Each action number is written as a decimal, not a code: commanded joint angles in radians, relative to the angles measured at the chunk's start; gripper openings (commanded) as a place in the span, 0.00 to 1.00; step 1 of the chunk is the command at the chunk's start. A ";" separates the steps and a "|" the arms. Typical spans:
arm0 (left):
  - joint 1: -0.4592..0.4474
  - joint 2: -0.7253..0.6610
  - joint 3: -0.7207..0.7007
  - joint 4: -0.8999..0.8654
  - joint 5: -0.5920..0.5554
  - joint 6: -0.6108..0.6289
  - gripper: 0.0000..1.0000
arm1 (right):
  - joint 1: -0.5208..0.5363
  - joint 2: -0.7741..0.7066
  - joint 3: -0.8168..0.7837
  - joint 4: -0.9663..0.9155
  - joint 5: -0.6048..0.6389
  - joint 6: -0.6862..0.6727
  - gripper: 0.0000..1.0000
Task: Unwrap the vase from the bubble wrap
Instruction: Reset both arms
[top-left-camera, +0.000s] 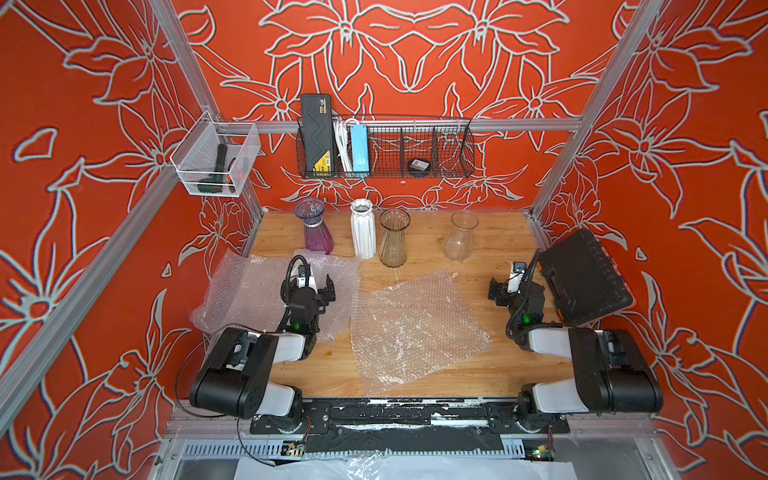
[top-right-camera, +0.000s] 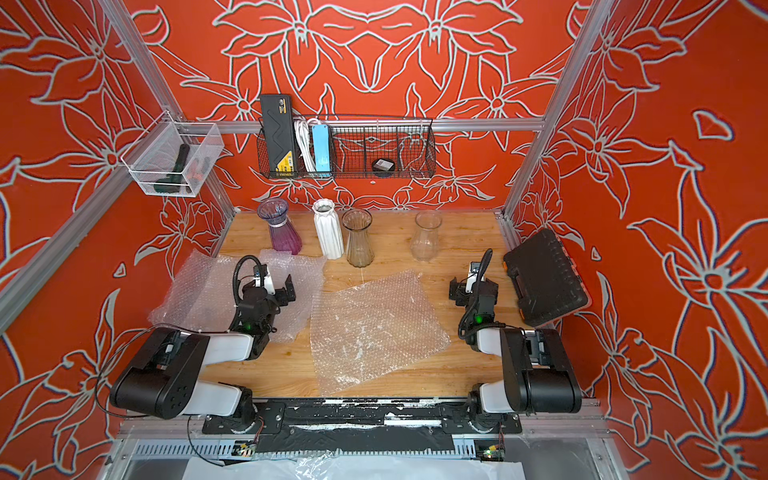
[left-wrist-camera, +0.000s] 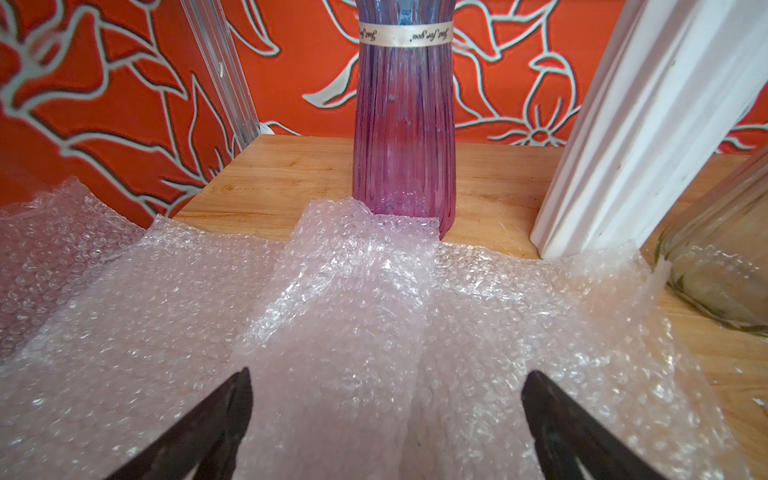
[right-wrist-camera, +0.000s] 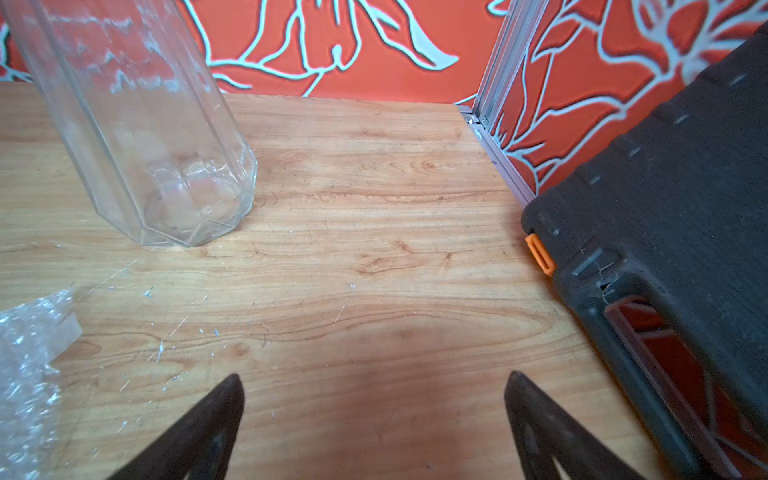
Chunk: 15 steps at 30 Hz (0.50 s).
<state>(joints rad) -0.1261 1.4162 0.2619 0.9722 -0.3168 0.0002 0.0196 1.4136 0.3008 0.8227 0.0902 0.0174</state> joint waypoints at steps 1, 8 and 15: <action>-0.006 0.012 0.021 -0.008 -0.009 0.006 1.00 | 0.006 -0.006 0.021 -0.028 0.000 -0.016 0.98; -0.006 0.012 0.023 -0.009 -0.010 0.006 1.00 | 0.015 0.001 0.027 -0.036 -0.018 -0.033 0.98; -0.005 0.015 0.028 -0.016 -0.010 0.006 1.00 | 0.014 -0.001 0.029 -0.038 -0.020 -0.031 0.98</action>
<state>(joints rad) -0.1261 1.4223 0.2741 0.9585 -0.3176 0.0002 0.0277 1.4136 0.3019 0.7914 0.0780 0.0051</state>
